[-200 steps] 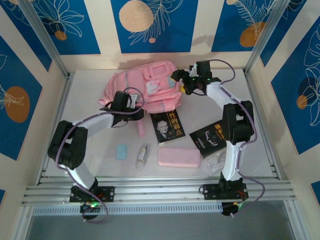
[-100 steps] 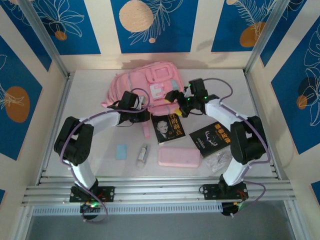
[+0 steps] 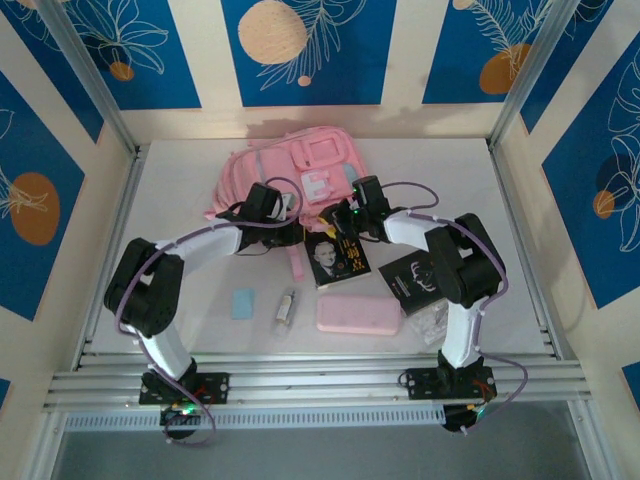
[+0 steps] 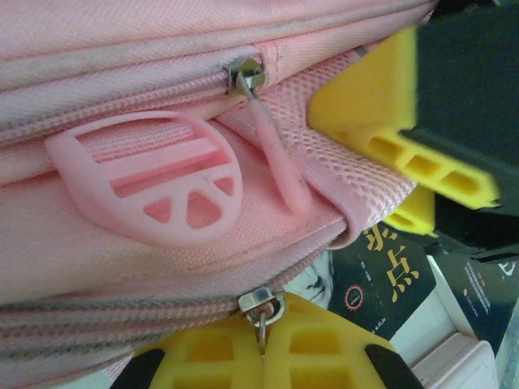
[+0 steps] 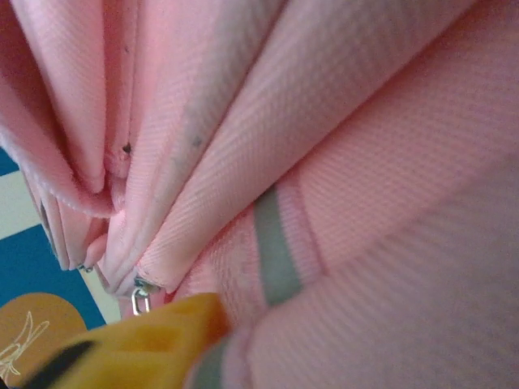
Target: Pack the student bag
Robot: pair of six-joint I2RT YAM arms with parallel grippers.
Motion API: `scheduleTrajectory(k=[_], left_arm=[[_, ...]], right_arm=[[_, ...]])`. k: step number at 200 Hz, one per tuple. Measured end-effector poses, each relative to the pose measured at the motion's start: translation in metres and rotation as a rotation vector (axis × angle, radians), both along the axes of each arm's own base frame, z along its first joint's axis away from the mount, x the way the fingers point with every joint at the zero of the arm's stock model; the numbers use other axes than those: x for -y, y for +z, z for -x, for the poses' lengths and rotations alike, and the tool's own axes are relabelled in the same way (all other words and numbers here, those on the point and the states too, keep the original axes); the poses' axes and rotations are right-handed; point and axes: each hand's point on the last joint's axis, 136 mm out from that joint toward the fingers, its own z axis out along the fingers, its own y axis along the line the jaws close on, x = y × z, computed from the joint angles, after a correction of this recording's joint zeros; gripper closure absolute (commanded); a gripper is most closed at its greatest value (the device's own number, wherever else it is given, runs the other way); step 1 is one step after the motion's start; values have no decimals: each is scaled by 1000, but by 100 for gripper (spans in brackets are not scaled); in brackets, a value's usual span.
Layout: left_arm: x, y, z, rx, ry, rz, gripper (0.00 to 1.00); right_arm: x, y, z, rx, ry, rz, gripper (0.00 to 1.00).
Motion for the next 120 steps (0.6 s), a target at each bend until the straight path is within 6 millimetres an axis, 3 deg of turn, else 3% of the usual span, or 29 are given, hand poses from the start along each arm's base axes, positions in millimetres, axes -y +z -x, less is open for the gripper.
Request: scheduleTrajectory(k=[68, 120], left_arm=[[-34, -15, 4, 20, -35, -274, 100], [-72, -25, 7, -1, -28, -428, 100]], right_arm=[[12, 10, -6, 150, 63, 105, 100], [46, 19, -16, 214, 89, 164, 100]])
